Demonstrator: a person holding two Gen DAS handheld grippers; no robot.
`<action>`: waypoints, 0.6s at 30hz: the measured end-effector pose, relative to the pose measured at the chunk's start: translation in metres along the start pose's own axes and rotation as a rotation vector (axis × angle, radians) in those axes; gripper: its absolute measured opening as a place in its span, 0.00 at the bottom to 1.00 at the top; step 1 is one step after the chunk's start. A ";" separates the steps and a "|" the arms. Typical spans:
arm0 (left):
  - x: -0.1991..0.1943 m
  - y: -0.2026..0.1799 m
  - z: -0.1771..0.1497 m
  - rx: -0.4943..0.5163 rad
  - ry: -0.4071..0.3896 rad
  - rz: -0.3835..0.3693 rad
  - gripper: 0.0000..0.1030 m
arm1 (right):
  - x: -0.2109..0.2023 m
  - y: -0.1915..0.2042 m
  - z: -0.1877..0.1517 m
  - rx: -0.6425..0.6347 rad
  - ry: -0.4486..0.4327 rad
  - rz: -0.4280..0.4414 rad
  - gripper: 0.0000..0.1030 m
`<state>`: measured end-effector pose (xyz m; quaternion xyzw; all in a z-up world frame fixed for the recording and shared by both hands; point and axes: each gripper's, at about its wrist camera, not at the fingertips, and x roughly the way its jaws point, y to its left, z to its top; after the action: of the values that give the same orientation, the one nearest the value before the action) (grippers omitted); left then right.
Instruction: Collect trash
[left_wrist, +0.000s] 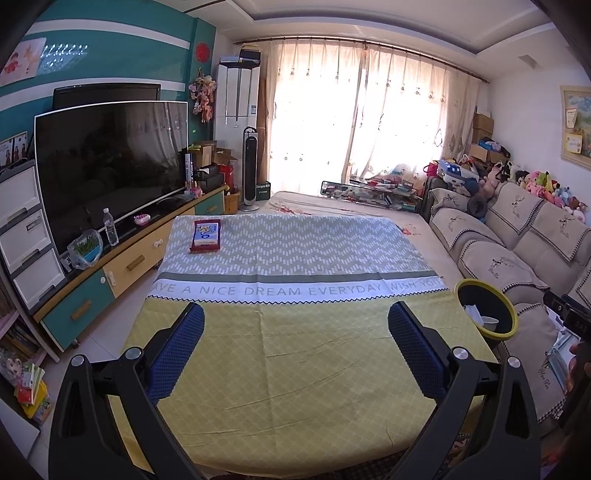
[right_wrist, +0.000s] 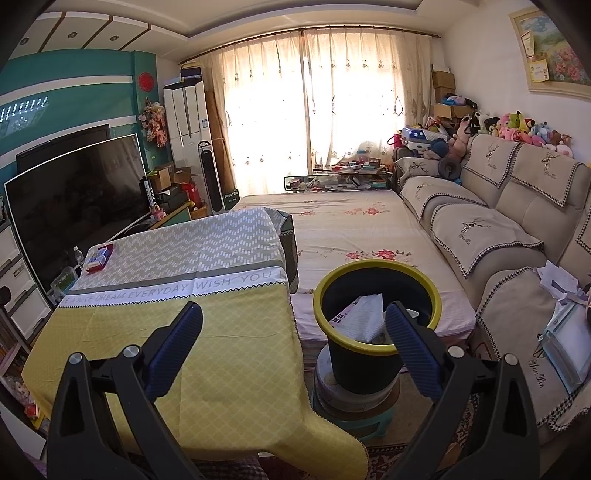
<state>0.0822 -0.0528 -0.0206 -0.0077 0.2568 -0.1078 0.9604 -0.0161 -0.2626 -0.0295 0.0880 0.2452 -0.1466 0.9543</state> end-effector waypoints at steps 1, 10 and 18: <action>0.001 0.000 0.000 0.000 0.001 0.000 0.95 | 0.000 0.000 0.000 -0.001 0.001 0.001 0.92; 0.001 -0.002 0.000 0.001 0.006 0.002 0.95 | 0.001 -0.001 0.000 0.000 0.005 0.000 0.92; 0.006 -0.003 -0.001 0.004 0.017 -0.004 0.95 | 0.005 -0.001 -0.001 0.002 0.013 0.000 0.92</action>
<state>0.0864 -0.0573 -0.0241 -0.0052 0.2647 -0.1104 0.9580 -0.0131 -0.2643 -0.0331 0.0901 0.2511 -0.1461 0.9526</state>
